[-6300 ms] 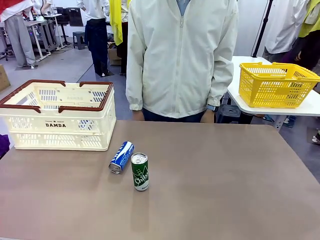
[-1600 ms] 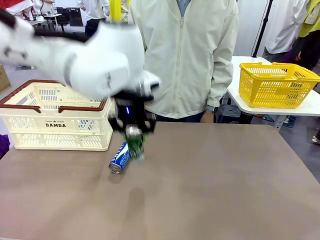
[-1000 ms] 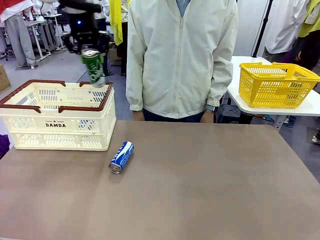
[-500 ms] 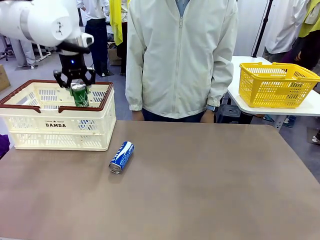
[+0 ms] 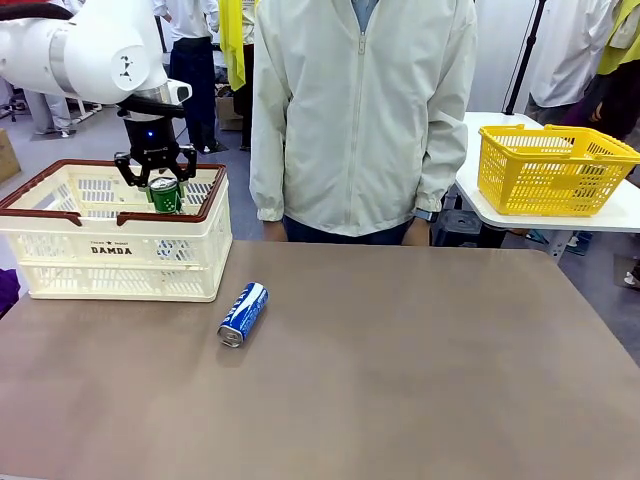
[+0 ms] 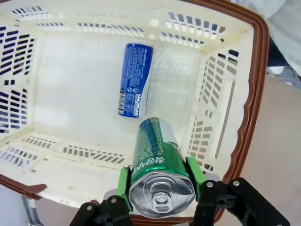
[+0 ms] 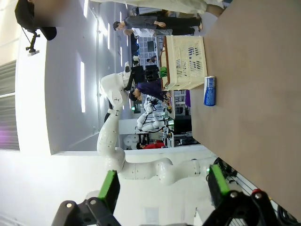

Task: Place the drinks into the Shopping basket.
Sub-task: Pick up one drink and place it into the Shopping basket.

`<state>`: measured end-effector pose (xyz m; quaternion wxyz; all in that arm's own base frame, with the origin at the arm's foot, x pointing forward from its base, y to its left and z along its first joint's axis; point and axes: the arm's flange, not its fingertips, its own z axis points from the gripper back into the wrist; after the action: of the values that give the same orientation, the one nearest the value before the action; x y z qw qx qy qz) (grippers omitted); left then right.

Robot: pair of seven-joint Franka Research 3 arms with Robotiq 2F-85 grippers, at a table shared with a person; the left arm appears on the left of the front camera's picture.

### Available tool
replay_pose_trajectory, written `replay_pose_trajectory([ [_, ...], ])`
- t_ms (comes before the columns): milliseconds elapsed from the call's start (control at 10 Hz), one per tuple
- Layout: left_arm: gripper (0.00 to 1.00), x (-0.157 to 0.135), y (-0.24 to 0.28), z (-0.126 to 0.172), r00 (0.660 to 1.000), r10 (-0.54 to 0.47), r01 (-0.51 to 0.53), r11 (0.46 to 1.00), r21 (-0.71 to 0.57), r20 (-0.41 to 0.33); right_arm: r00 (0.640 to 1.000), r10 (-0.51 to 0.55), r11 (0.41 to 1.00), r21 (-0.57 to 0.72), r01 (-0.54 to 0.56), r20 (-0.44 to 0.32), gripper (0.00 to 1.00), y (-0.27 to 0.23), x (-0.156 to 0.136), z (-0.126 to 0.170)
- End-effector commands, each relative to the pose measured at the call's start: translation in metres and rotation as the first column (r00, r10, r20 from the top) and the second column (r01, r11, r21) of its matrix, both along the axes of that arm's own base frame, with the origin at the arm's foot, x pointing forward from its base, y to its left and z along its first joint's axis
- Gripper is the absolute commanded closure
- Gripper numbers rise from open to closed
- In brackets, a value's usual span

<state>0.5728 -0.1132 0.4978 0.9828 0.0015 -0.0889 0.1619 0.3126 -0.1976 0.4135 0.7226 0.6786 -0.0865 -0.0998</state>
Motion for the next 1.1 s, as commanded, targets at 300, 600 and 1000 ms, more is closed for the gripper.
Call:
replay_pose_trajectory([
  [300, 1.00, 0.020, 0.002, -0.036, 0.992, -0.117, 0.117, 0.993, -0.012, 0.040, 1.000, 0.010, 1.000, 0.001, -0.009, -0.005, 0.00, -0.001, -0.001, 0.004],
  [600, 1.00, 0.030, 0.007, -0.054, 0.992, -0.126, 0.126, 0.992, -0.032, 0.016, 1.000, 0.010, 1.000, 0.001, -0.009, -0.005, 0.00, -0.001, -0.001, 0.004],
  [1000, 1.00, 0.044, 0.005, -0.083, 0.989, -0.142, 0.140, 0.989, -0.052, -0.040, 1.000, 0.010, 1.000, 0.001, -0.009, -0.005, 0.00, -0.001, -0.001, 0.004],
])
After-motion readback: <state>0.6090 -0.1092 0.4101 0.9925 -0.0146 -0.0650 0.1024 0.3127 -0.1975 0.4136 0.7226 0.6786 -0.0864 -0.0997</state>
